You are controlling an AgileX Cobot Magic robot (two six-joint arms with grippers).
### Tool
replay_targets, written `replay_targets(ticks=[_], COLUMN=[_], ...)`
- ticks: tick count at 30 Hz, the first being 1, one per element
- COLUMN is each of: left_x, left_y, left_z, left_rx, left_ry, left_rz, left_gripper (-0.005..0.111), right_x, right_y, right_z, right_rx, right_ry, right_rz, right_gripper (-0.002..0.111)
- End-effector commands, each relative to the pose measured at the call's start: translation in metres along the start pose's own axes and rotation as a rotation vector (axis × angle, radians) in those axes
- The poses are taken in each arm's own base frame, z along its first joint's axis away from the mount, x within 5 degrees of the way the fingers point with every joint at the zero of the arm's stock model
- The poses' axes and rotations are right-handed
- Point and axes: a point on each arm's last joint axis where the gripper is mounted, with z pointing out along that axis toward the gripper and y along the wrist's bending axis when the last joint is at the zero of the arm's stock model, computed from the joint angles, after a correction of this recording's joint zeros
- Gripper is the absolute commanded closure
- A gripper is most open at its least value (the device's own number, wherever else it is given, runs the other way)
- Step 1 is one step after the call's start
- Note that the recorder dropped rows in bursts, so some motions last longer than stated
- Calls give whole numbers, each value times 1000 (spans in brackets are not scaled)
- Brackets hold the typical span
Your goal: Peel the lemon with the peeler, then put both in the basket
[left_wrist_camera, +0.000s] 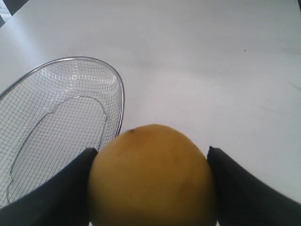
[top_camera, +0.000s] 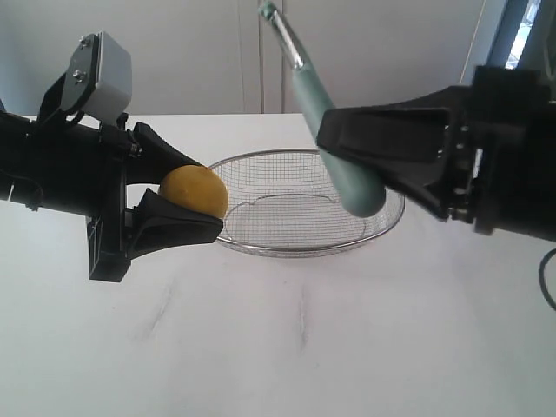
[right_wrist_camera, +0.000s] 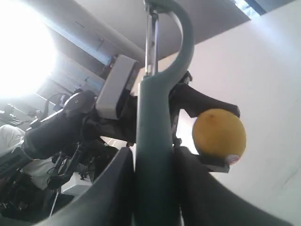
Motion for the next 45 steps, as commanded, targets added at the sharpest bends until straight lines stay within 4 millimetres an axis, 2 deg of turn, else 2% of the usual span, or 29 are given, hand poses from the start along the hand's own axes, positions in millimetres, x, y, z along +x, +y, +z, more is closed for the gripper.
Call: replay_targets(ticks=[1,6,14,24,27,31,34,40,45], left_x=[-4,-4,-4,-4,-4,-5,-6,-5,-6], left_y=[-2,-2,-2,-2,-2,-6,-7,-6,-6], left_z=[-1,-1,-1,-1,-1,-1,-1,-1,-1], left_rx=[18,21,21,21,23,62,81,70,67], left_ry=[-29,-29,-29,-31,-31,-38,-39,-39,-40], left_rz=[-18,-18,-18,-24,-53,-60,-180,-186,-188], left_gripper=[107,107,107,107,107,107,107,107,107], right_x=[0,7,12,10,7,2,-6,-20,-44], right_y=[17,16,6,-9,-11,-12,-23,-58,-78], right_z=[-23,-41,-44,-51,-52,-52,-45,-19,11], right_rx=[38,212,333,513,544,563,612,704,732], right_ry=[-84,-86,-14,36,56,10,-30,96,202], right_rz=[-90,-134,-211,-453,-589,-602,-550,-540,-534], right_gripper=[108,108,108,108,108,108,108,108,108])
